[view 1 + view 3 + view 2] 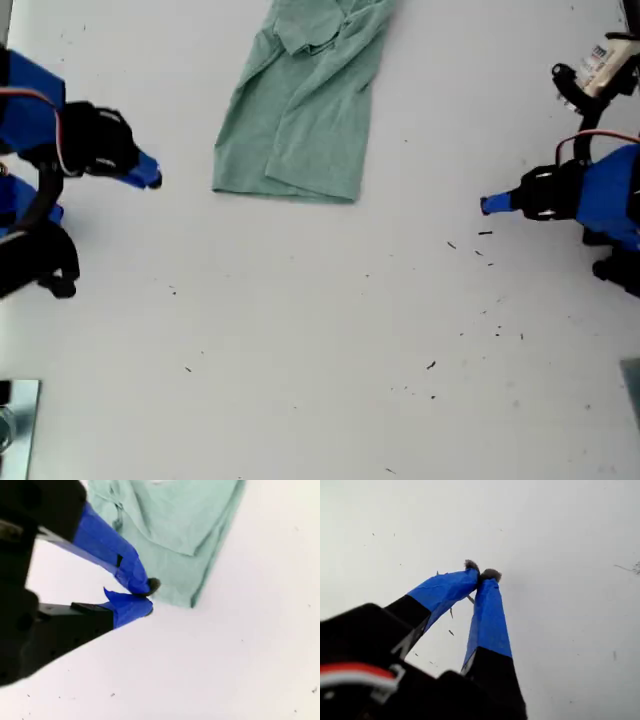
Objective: Fold t shirt
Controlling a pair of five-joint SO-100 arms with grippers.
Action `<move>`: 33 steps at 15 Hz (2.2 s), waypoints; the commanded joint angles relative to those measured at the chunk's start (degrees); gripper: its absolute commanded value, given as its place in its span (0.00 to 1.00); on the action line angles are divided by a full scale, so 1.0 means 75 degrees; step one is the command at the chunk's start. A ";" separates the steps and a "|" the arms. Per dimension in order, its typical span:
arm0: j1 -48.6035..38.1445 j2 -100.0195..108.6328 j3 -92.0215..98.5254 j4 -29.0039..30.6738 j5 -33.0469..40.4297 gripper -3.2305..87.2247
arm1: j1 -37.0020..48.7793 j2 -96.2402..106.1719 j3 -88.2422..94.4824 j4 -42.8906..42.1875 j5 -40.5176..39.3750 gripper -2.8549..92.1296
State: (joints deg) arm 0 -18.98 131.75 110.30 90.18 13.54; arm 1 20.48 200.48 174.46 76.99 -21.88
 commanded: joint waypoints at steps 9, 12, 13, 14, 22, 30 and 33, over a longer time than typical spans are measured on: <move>-0.1992 -0.2426 0.0176 -0.1535 0.2508 0.31 | -0.0352 0.0035 0.0504 -0.0152 0.0070 0.05; -0.1805 -0.3926 0.0223 -0.2719 0.2508 0.32 | -0.0352 0.0035 0.0504 -0.0152 0.0094 0.05; -0.1758 -0.4395 0.0258 -0.3164 0.2543 0.32 | -0.0352 0.0035 0.0504 -0.0152 0.0094 0.05; -0.1770 -0.4910 0.0352 -0.3574 0.2543 0.30 | -0.0352 0.0035 0.0504 -0.0152 0.0094 0.05; -0.1043 -0.5121 0.0305 -0.4242 0.1711 0.03 | -0.0258 0.0035 0.0504 -0.0152 0.0059 0.05; -0.0363 -0.3492 -0.3363 -0.0680 0.0914 0.03 | -0.0211 0.0035 0.0504 -0.0152 0.0047 0.05; 0.0176 -0.5613 -0.5602 -0.0563 0.1078 0.03 | -0.0305 0.0035 0.0504 -0.0152 0.0094 0.05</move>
State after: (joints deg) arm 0 -20.57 95.80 79.28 85.25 21.18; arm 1 18.37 200.48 174.46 76.99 -21.71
